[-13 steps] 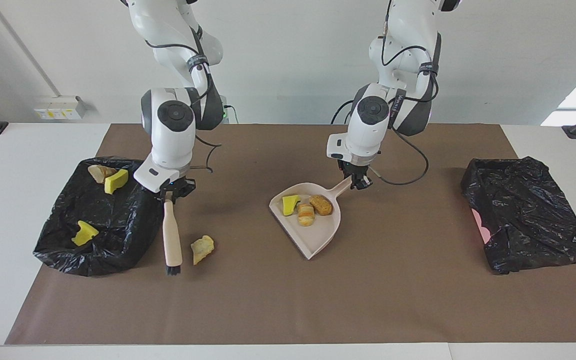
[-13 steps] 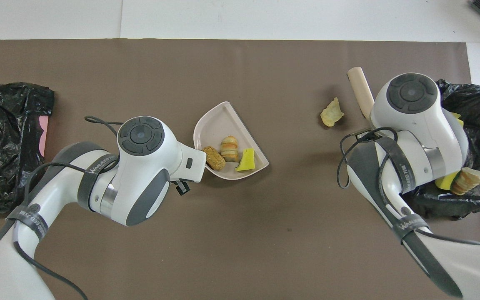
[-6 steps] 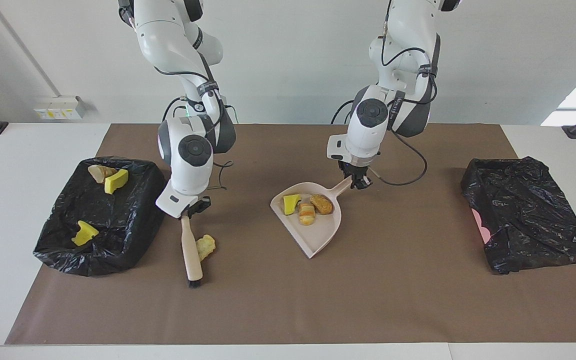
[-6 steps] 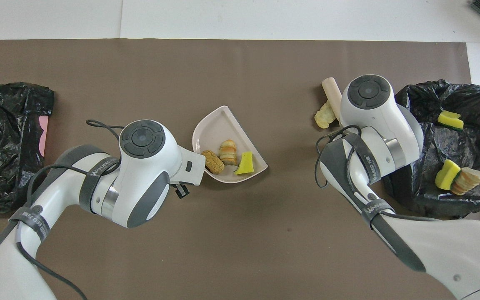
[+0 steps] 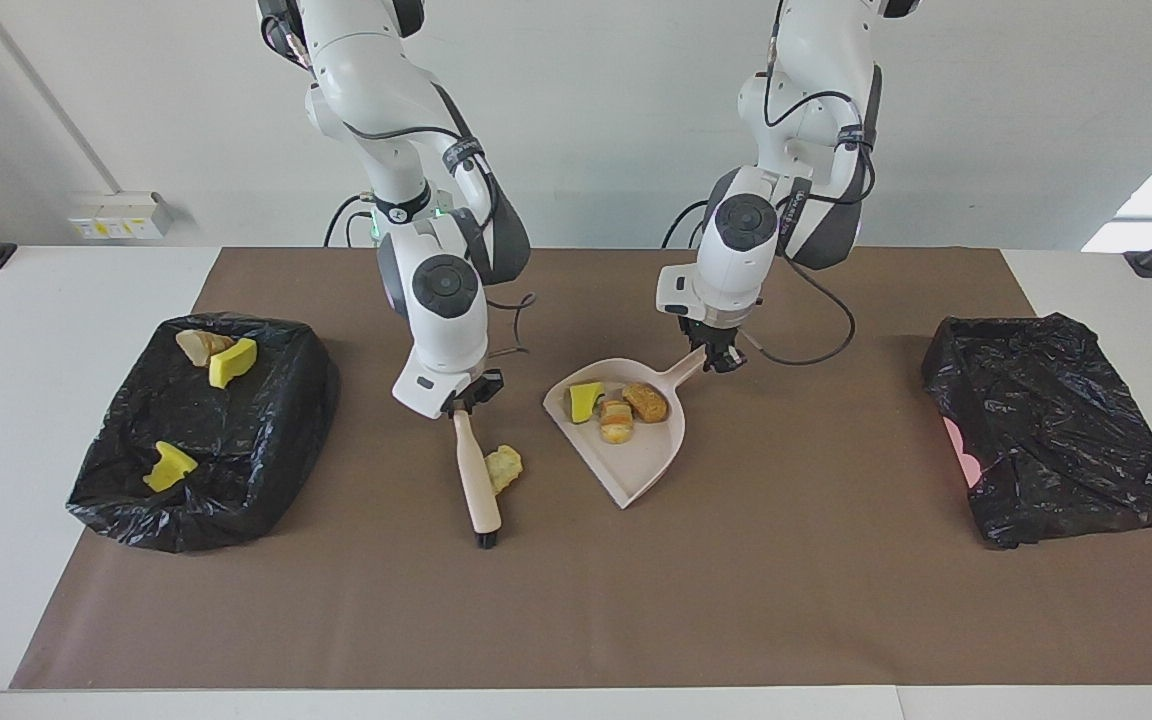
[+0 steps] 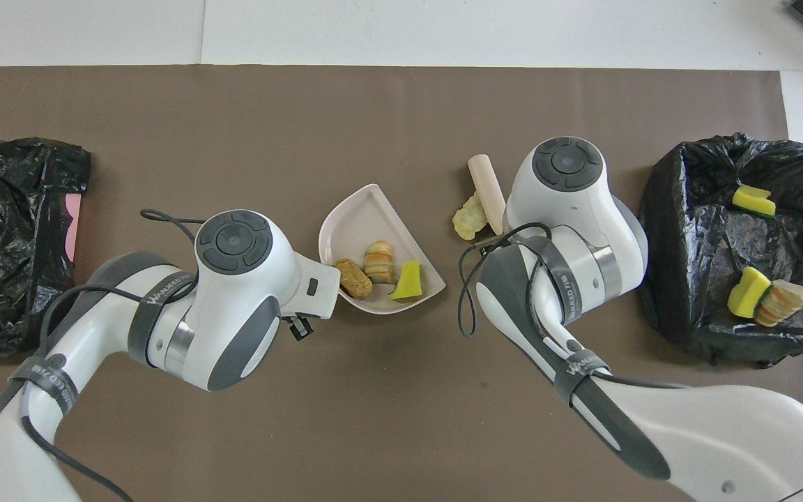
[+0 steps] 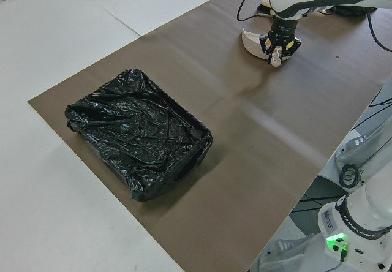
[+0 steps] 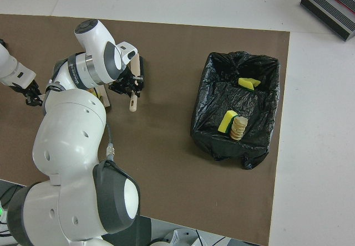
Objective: Sweep and dump trash in bin
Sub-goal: 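Sweep the far bread piece into the dustpan with the right gripper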
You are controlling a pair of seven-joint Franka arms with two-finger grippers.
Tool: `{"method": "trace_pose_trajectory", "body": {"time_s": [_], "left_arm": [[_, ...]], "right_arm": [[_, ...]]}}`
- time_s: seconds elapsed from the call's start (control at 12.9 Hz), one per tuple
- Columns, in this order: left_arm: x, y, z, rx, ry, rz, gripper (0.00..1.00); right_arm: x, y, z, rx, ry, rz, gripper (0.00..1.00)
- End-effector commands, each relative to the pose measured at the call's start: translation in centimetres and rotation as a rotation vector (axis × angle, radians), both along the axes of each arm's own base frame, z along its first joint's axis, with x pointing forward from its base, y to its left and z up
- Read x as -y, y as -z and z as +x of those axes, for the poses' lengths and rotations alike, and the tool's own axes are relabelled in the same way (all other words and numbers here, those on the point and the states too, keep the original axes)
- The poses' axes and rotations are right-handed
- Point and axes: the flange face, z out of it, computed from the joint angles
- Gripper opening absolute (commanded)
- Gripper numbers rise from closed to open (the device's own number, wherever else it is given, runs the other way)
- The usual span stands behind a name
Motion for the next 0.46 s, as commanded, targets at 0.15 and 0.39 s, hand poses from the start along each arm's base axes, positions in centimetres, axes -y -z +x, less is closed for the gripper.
{"method": "trace_pose_trajectory", "body": {"time_s": [0.15,0.39], "left_arm": [[-0.4,-0.3,-1.0,0.008,-0.007,-0.01,0.0],[-0.4,-0.3,-1.0,0.008,-0.008,-0.01,0.0]], "right_arm": [[-6.9,-0.5,-5.0,-0.105,-0.025,0.153,0.0],[-9.6,-1.1,-6.8,-0.185,-0.005,0.307,0.0]]}}
